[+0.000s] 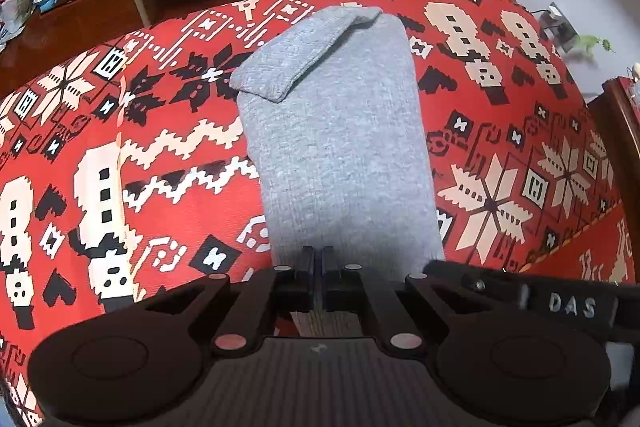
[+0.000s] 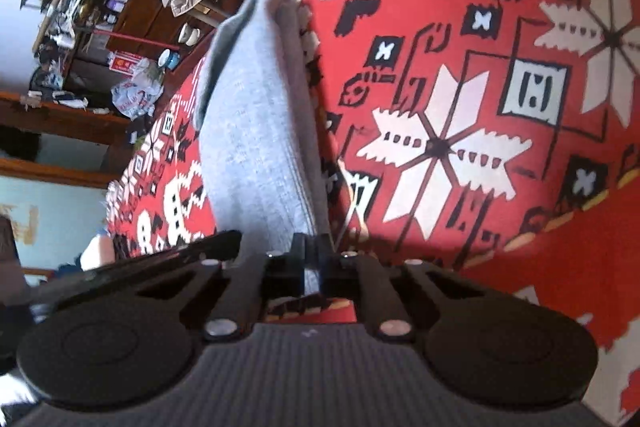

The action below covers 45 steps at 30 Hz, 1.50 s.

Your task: Fold clothes

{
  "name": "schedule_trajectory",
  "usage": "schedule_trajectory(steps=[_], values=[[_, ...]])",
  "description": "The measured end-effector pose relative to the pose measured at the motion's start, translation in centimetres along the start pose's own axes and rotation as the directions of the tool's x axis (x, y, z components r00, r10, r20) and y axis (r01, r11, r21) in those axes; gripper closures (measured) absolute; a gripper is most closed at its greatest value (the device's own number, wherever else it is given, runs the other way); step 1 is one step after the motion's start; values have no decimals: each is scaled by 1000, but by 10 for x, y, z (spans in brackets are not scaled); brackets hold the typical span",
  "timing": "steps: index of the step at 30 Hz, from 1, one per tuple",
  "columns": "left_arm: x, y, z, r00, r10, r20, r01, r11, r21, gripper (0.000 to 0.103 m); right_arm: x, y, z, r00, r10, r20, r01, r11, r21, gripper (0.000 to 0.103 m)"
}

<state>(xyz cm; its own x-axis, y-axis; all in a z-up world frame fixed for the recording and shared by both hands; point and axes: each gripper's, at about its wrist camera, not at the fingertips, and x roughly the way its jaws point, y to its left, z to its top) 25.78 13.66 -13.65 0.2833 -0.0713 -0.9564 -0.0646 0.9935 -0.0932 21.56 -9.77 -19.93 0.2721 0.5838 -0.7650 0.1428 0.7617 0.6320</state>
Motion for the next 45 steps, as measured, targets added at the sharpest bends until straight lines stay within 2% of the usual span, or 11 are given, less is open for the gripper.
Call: schedule_trajectory(steps=[5, 12, 16, 21, 26, 30, 35, 39, 40, 41, 45], values=[[5, -4, 0, 1000, 16, 8, -16, 1000, 23, 98, 2, -3, -5, 999, -43, 24, 43, 999, 21, 98], [-12, 9, 6, 1000, -7, 22, 7, 999, -35, 98, 6, 0, -1, 1000, -20, -18, 20, 1000, 7, 97], [-5, 18, 8, 1000, 22, 0, -22, 999, -25, 98, 6, 4, -4, 999, -22, -36, 22, 1000, -2, 97], [-19, 31, 17, 999, -22, 38, 26, 994, -106, 98, 5, 0, -2, 998, -56, -30, 56, 998, -1, 86], [-34, 31, 39, 987, -117, 111, 134, 979, -155, 98, -20, 8, 10, 993, -114, 12, 114, 992, -61, 86], [-20, 22, 56, 984, -128, 123, 142, 983, -114, 98, -33, 36, 38, 989, -114, 95, 128, 979, -159, 93], [10, 28, 59, 990, -124, 69, 132, 983, -130, 98, -11, 78, 70, 995, -51, 81, 70, 964, -255, 93], [24, 33, 54, 992, -114, 53, 120, 985, -124, 99, 25, 83, 76, 993, -112, 25, 115, 957, -266, 94], [27, 34, 53, 992, -116, 54, 121, 986, -118, 99, 34, 77, 77, 992, -128, 8, 125, 960, -249, 95], [27, 35, 53, 991, -121, 55, 127, 985, -116, 99, 42, 72, 78, 990, -139, -7, 134, 963, -234, 103], [21, 44, 55, 988, -147, 48, 152, 978, -143, 100, 42, 72, 79, 989, -148, -11, 139, 947, -288, 103]])
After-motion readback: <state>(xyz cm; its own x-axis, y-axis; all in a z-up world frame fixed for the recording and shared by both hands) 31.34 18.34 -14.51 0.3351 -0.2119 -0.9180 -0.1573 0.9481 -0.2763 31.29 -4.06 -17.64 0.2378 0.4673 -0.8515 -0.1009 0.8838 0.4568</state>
